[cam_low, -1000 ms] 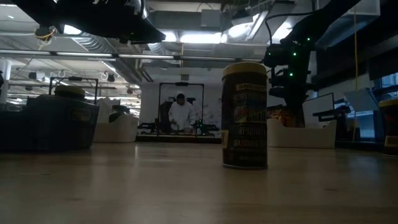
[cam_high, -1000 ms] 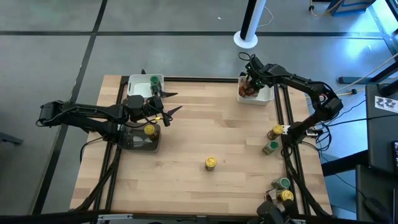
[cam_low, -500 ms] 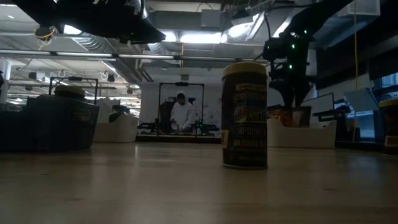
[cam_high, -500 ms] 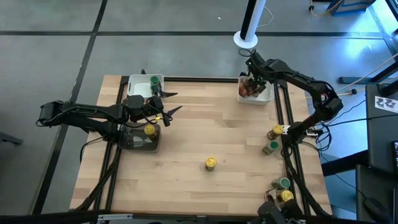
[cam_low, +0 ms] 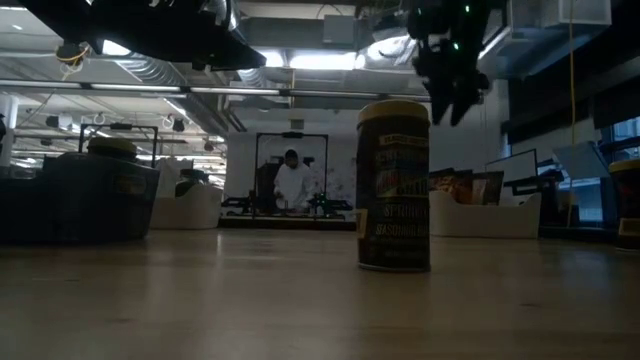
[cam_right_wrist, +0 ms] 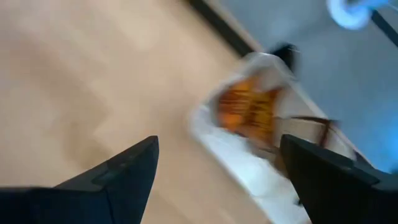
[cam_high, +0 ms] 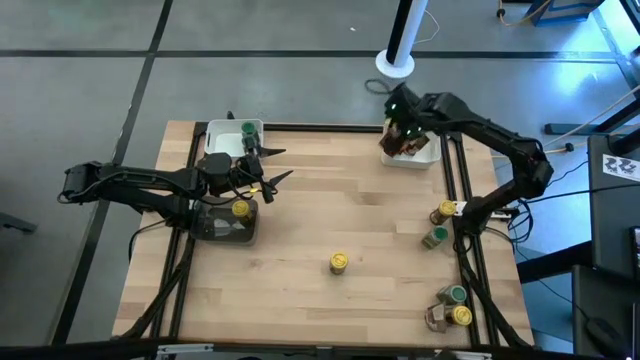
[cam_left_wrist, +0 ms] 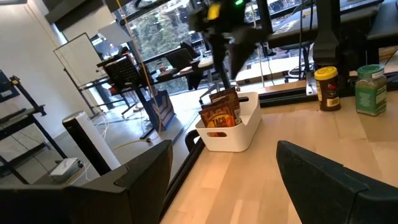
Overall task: Sort spices by type
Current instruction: Put the yellow seasoning bottle into the black bin
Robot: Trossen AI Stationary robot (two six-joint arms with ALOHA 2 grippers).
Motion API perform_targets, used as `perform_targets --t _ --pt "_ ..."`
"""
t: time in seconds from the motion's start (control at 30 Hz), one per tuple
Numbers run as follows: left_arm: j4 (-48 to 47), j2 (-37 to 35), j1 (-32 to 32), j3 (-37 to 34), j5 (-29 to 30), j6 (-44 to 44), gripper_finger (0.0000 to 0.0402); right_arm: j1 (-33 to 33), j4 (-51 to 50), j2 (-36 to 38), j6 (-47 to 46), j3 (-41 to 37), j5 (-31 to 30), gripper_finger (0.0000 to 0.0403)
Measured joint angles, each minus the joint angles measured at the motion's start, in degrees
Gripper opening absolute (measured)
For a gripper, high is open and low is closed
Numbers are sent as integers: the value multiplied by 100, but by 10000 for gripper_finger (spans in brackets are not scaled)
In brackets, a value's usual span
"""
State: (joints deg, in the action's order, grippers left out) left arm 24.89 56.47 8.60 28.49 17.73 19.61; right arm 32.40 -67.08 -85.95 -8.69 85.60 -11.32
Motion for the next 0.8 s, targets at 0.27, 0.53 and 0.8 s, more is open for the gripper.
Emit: perform_targets --t 0.27,0.53,0.8 --pt "-1 0 0 0 -1 -61 276 -1704 242 -33 -20 0 235 335" --pt "-20 0 0 0 -1 -100 276 -3075 896 -51 -29 0 241 335" --pt "70 0 0 -2 -761 -410 276 -4035 1256 -57 -384 -6 146 335"
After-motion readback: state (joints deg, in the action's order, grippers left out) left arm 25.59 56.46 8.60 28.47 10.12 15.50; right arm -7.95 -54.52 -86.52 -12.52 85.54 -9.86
